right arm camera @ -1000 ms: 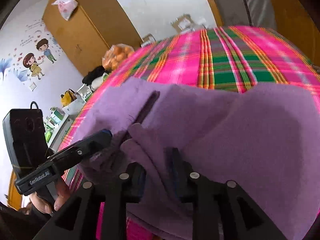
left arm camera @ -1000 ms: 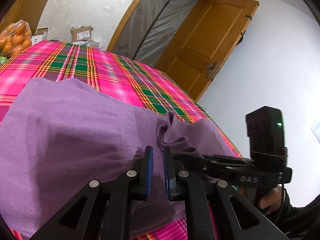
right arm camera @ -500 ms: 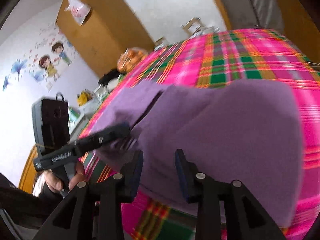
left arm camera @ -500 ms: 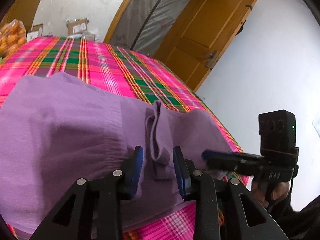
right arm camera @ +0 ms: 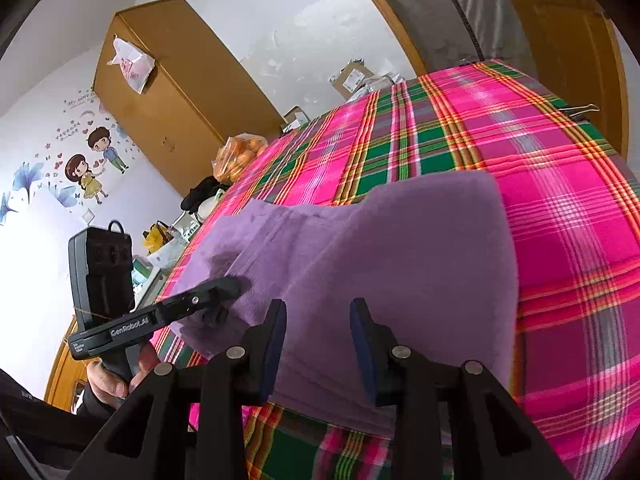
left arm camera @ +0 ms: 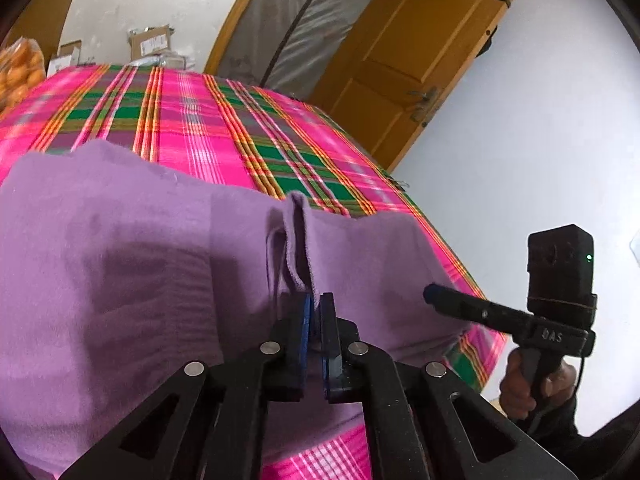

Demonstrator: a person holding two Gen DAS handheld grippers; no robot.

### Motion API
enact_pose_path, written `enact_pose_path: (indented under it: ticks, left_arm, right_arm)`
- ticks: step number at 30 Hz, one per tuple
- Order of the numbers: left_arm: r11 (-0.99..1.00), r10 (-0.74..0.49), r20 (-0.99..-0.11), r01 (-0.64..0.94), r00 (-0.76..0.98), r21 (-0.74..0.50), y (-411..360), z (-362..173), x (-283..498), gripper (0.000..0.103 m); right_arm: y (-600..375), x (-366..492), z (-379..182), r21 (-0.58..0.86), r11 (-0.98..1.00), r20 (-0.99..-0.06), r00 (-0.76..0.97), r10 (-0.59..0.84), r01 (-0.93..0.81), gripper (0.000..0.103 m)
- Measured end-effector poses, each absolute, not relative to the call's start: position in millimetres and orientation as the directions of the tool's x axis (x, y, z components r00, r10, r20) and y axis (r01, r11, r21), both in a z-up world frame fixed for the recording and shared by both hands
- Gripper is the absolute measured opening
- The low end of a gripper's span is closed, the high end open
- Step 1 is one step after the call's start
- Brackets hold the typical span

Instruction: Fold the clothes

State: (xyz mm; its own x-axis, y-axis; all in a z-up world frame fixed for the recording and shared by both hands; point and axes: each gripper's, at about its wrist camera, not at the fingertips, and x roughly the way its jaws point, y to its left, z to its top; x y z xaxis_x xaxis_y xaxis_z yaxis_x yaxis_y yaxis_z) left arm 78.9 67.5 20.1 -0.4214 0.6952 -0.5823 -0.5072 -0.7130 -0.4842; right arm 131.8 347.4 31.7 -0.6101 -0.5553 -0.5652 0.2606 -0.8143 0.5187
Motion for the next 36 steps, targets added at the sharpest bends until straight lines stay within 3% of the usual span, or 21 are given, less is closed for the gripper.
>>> enact_pose_path:
  ticks: [6, 8, 10, 13, 17, 21, 23, 28, 33, 36]
  left_arm:
    - [-0.752, 0.646, -0.626, -0.507, -0.437, -0.422, 65.9, 17.8, 85.8, 0.009]
    - [-0.755, 0.639, -0.616, -0.529, -0.461, -0.388, 69.6, 26.7, 87.2, 0.029]
    - [-0.753, 0.644, -0.602, -0.531, -0.471, -0.39, 72.3, 31.9, 82.1, 0.038]
    - [-0.764, 0.633, -0.619, -0.504, -0.465, -0.402, 80.1, 29.9, 61.9, 0.04]
    - [-0.796, 0.589, -0.684, -0.456, -0.431, -0.398, 95.3, 17.7, 39.9, 0.04]
    - [-0.778, 0.604, -0.671, -0.501, -0.43, -0.379, 108.1, 19.8, 42.3, 0.038]
    - [-0.785, 0.594, -0.67, -0.503, -0.445, -0.362, 109.3, 20.6, 43.8, 0.009]
    - [-0.77, 0.628, -0.626, -0.484, -0.462, -0.415, 96.4, 24.1, 47.8, 0.007]
    - [-0.772, 0.625, -0.643, -0.471, -0.442, -0.426, 92.4, 13.8, 43.3, 0.007]
    - [-0.767, 0.63, -0.64, -0.484, -0.441, -0.421, 93.4, 19.5, 45.8, 0.008]
  right_arm:
    - [356.5, 129.1, 31.5, 0.522, -0.818, -0.563, -0.623, -0.543, 0.241, 0.035]
    - [357.3, 127.5, 31.2, 0.523, -0.818, -0.564, -0.624, -0.542, 0.238, 0.035]
    - [357.8, 126.9, 31.3, 0.525, -0.816, -0.559, -0.625, -0.545, 0.241, 0.034]
    - [357.8, 127.1, 31.4, 0.527, -0.814, -0.554, -0.627, -0.547, 0.245, 0.035]
    - [361.5, 127.9, 31.7, 0.526, -0.817, -0.552, -0.635, -0.54, 0.237, 0.035]
    - [371.2, 128.9, 31.8, 0.529, -0.821, -0.548, -0.653, -0.523, 0.214, 0.034]
    - [376.7, 128.9, 31.8, 0.533, -0.823, -0.545, -0.663, -0.513, 0.199, 0.035]
    - [387.3, 131.1, 35.0, 0.535, -0.825, -0.523, -0.696, -0.491, 0.181, 0.035]
    - [393.8, 124.3, 28.6, 0.526, -0.84, -0.542, -0.708, -0.453, 0.135, 0.034]
    - [397.0, 118.0, 18.6, 0.518, -0.851, -0.584, -0.692, -0.425, 0.085, 0.026]
